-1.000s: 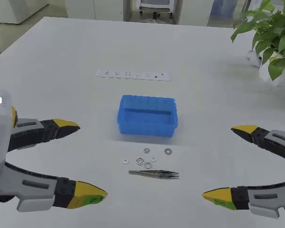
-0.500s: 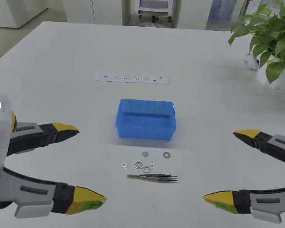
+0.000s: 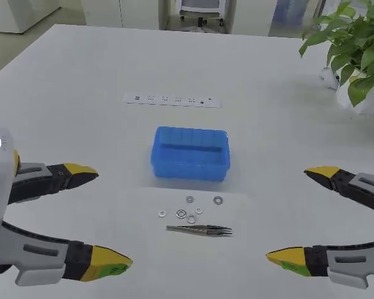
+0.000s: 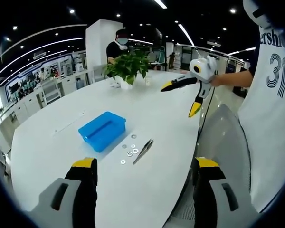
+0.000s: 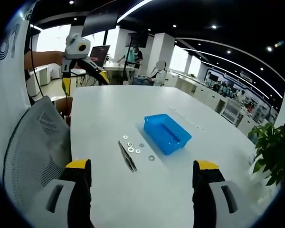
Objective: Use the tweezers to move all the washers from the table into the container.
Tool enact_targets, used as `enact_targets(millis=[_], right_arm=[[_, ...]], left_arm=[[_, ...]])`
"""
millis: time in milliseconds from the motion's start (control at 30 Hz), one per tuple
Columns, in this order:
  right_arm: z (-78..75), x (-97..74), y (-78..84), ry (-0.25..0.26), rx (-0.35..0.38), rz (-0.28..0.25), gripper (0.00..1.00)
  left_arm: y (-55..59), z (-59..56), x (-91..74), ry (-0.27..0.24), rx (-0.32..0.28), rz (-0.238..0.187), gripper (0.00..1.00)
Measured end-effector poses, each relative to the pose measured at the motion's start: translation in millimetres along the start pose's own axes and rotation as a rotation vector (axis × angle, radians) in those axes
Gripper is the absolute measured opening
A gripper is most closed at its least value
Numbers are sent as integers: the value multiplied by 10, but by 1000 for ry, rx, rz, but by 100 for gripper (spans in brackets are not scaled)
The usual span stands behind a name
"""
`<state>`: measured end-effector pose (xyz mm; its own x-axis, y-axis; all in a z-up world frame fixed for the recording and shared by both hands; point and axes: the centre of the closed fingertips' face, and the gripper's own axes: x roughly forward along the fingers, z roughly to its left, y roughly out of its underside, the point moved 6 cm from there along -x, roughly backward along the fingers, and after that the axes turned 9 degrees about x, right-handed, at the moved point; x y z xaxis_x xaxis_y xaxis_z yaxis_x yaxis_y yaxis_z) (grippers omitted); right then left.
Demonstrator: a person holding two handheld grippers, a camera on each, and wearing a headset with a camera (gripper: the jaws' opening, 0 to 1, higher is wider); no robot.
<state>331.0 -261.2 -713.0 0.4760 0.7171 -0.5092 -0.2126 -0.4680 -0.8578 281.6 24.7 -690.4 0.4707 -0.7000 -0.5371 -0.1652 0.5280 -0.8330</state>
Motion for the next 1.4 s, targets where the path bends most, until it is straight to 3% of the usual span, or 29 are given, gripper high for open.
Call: enact_targets(millis=[300, 533, 700, 867, 967, 1133, 1200, 1267, 1400], right_arm=[[-8, 60, -38, 4, -10, 12, 88], [-8, 84, -46, 1, -13, 16, 88], [-34, 103, -27, 0, -14, 27, 88], [-68, 120, -36, 1, -10, 27, 88], [-77, 139, -36, -4, -13, 30, 88], [-92, 161, -26, -9, -16, 41, 88], [-103, 170, -18, -12, -12, 44, 88], [-119, 187, -4, -13, -14, 53, 88], [-135, 221, -11, -15, -14, 59, 87]], left_arm=[[50, 71, -9, -20, -3, -3, 88], [26, 172, -22, -99, 4, -54, 88], [-17, 192, -3, -88, -44, -105, 88], [19, 176, 87, -68, -29, -81, 88], [60, 192, 149, -61, -60, -110, 88], [96, 209, 166, -86, -82, -116, 86], [107, 219, 145, -124, -124, -149, 86], [123, 211, 136, -118, -142, -164, 86], [181, 236, 145, -118, -123, -135, 83]])
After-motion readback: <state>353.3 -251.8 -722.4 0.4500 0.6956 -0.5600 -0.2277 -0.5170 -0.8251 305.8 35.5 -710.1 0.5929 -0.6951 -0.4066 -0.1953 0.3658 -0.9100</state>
